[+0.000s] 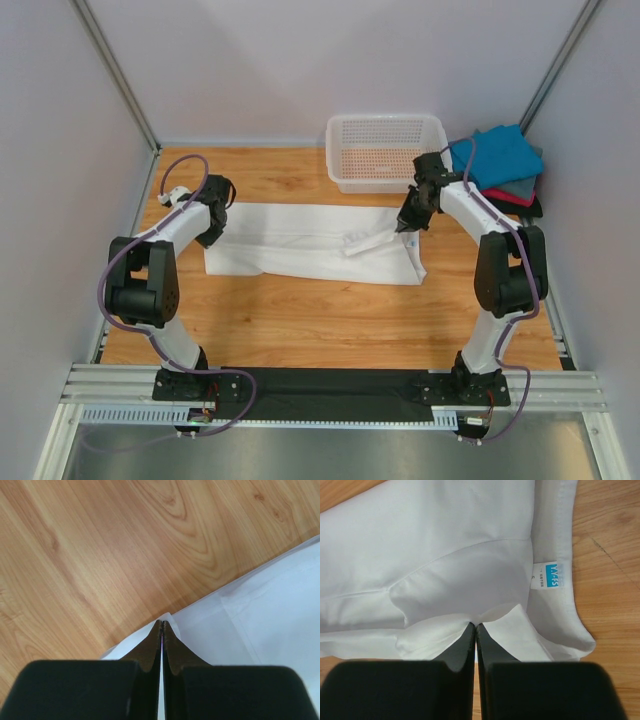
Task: Fold and stack the t-shirts
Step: Fold the tshirt
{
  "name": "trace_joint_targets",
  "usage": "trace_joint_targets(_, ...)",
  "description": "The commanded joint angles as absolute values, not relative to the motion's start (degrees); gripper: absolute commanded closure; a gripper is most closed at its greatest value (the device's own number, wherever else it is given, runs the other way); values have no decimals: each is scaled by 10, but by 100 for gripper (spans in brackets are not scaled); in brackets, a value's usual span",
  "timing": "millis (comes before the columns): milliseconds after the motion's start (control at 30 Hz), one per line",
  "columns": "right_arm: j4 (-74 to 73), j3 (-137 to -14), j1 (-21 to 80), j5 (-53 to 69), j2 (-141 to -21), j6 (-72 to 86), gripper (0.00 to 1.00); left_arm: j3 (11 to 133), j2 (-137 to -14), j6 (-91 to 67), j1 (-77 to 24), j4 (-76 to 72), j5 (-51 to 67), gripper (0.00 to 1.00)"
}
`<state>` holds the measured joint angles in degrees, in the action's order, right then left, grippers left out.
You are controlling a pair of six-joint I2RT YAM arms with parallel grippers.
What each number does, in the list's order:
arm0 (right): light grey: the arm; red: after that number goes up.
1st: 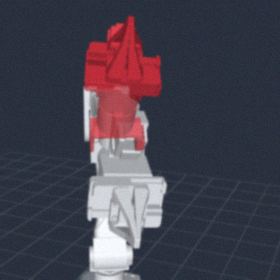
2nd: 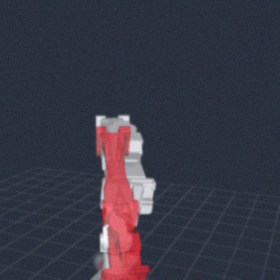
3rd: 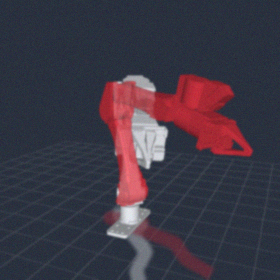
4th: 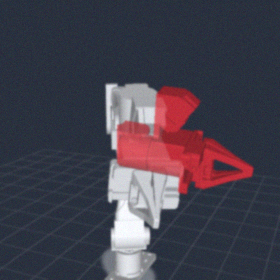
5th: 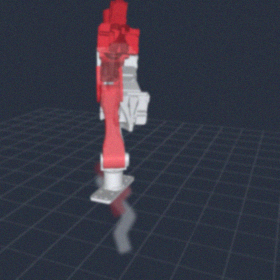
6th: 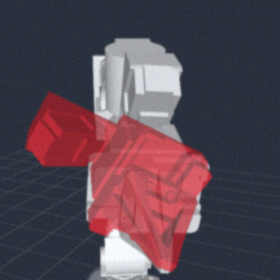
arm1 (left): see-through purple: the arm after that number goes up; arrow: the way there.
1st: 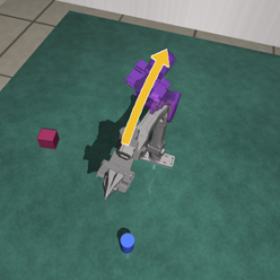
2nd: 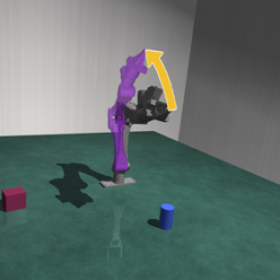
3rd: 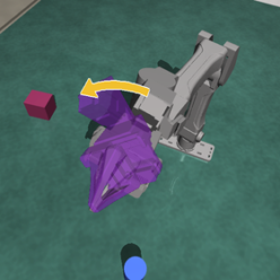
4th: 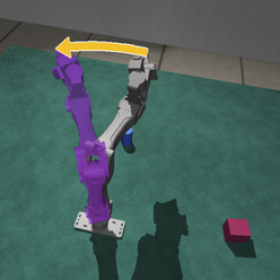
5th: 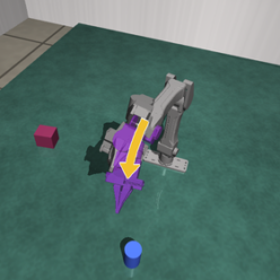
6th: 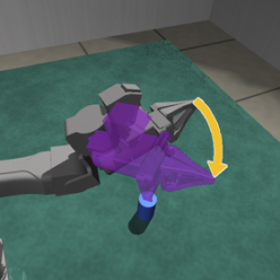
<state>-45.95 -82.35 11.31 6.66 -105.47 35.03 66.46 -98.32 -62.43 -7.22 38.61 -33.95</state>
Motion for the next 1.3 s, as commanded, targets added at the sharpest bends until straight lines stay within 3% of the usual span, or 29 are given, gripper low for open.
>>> trace_joint_targets(0, -446, -805, 110, 86, -1020, 352, 100, 665, -972, -626, -76, 395, -360, 100)
trace_joint_targets(267, -436, -708, 110, 93, -920, 391, 100, 646, -955, -631, -78, 399, -363, 100)
trace_joint_targets(667, -461, -736, 110, 62, -898, 388, 100, 651, -954, -621, -81, 376, -361, 100)
trace_joint_targets(1267, -440, -806, 101, 61, -1027, 392, 100, 702, -1012, -592, -87, 347, -354, 100)
